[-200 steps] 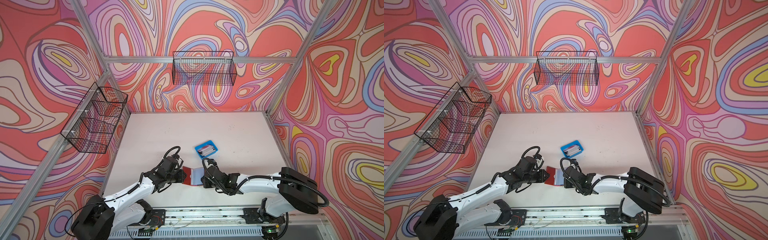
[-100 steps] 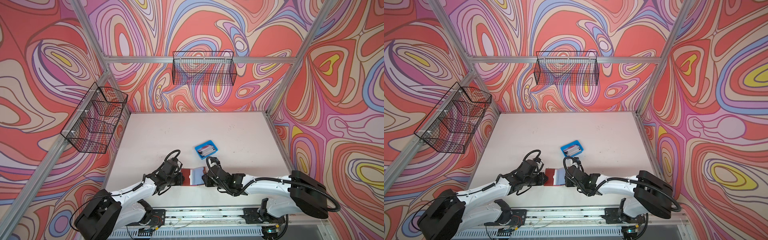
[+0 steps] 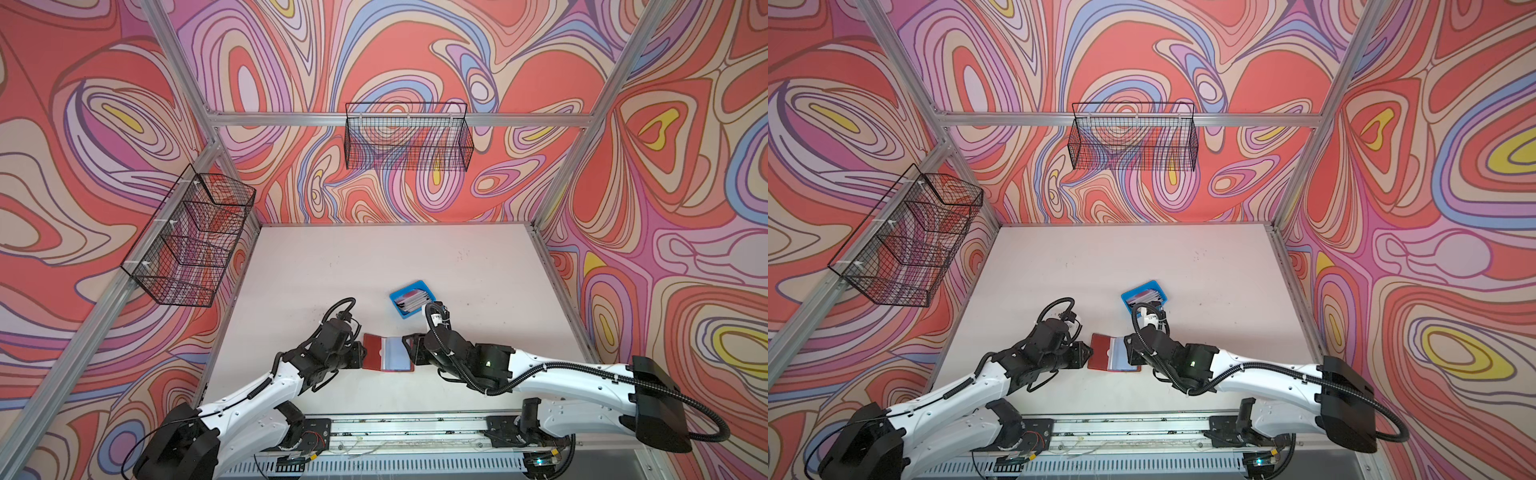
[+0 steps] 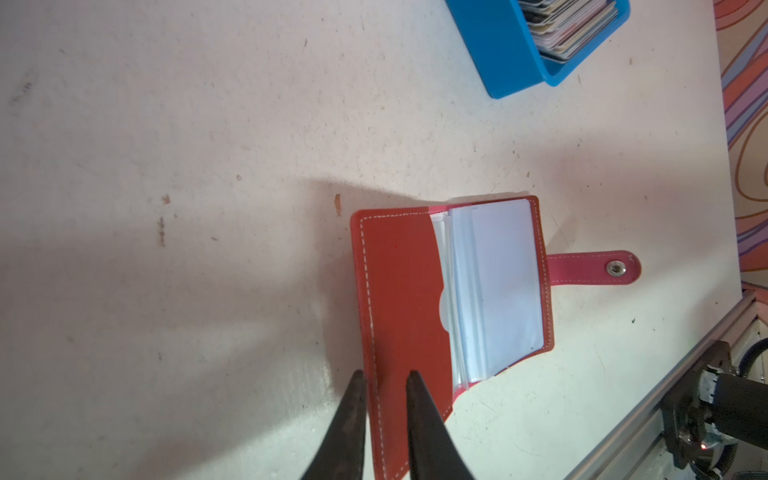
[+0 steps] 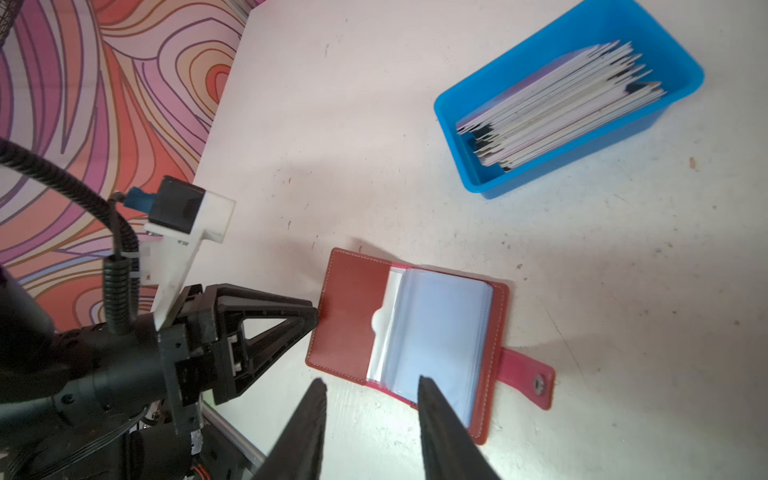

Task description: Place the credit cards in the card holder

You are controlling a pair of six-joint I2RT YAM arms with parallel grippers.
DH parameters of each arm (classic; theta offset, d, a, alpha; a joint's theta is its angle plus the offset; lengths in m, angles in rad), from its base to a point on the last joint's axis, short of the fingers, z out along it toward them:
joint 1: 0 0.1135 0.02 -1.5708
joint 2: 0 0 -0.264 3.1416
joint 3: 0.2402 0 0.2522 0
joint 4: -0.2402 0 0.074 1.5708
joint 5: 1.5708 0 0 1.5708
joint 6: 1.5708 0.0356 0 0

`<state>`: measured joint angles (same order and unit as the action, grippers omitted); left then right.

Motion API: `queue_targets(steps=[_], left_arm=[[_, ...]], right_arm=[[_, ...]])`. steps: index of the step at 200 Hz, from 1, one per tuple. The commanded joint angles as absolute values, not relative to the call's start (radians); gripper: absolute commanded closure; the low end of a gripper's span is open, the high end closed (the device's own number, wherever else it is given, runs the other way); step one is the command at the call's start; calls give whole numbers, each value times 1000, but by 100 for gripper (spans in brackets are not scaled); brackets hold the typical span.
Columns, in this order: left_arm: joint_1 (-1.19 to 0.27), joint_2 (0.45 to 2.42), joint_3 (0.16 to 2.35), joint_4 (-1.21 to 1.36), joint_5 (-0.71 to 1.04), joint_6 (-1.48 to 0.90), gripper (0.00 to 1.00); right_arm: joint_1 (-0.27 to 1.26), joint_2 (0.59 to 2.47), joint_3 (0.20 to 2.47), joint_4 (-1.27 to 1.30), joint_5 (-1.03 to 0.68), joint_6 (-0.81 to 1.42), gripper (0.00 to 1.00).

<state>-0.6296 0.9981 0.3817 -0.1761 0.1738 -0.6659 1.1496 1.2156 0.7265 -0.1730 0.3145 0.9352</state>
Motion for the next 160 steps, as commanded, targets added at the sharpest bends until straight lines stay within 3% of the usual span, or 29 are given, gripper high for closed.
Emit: queue_targets(steps=[1, 59, 160], left_arm=[[-632, 1000, 393, -208, 141, -660, 80], [-632, 1036, 384, -203, 127, -660, 84], [-632, 1066, 376, -121, 207, -658, 74]], right_arm=[[1163, 1292, 737, -131, 314, 932, 61], [1163, 1461, 739, -83, 291, 964, 63], [1157, 1546, 742, -120, 338, 997, 64]])
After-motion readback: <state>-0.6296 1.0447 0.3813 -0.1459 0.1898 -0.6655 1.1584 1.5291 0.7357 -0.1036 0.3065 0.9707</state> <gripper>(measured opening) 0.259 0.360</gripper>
